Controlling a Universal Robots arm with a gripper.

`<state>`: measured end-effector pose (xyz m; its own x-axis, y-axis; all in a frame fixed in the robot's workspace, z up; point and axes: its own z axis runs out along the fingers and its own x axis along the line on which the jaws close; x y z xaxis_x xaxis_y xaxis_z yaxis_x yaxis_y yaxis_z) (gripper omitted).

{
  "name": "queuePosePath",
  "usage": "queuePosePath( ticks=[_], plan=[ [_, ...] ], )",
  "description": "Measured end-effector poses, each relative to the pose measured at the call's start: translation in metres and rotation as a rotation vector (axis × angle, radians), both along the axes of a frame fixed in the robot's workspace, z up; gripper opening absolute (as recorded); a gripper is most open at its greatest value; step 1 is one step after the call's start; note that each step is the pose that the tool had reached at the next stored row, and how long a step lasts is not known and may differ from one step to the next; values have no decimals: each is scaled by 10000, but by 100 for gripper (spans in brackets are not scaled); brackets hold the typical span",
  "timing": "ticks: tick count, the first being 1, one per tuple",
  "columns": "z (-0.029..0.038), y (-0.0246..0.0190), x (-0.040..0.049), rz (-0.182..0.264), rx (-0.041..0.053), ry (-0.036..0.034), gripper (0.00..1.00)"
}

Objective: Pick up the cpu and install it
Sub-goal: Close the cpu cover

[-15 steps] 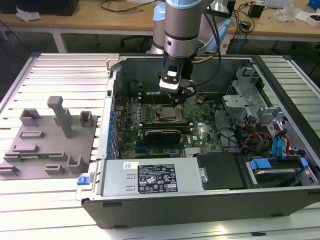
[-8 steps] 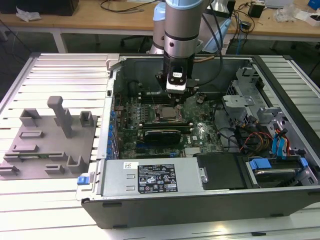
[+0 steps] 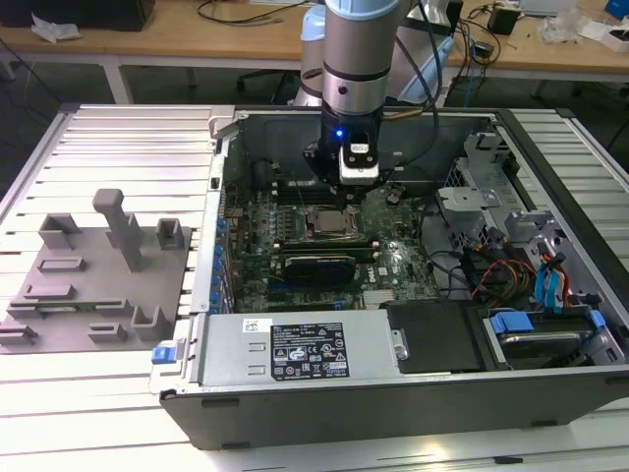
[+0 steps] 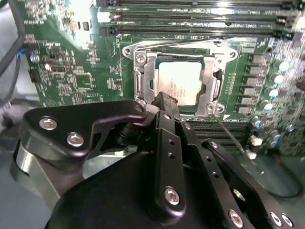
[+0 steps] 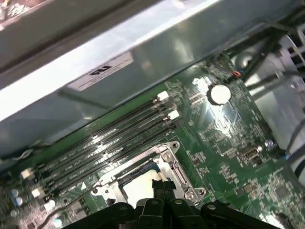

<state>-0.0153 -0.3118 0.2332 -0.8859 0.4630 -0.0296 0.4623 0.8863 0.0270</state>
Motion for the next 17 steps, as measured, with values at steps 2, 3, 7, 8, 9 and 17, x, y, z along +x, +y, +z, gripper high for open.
queuePosePath(
  ticks=[2,3,7,8,9,17],
  plan=[
    [-4,0,0,822,0,-1,11],
    [-5,0,0,1072,0,0,11],
    [-13,0,0,2397,-17,2,11],
    [-16,0,0,2806,-33,5,11],
    [-18,0,0,3007,-45,8,11],
    [-23,0,-1,4753,-495,225,11]
  ],
)
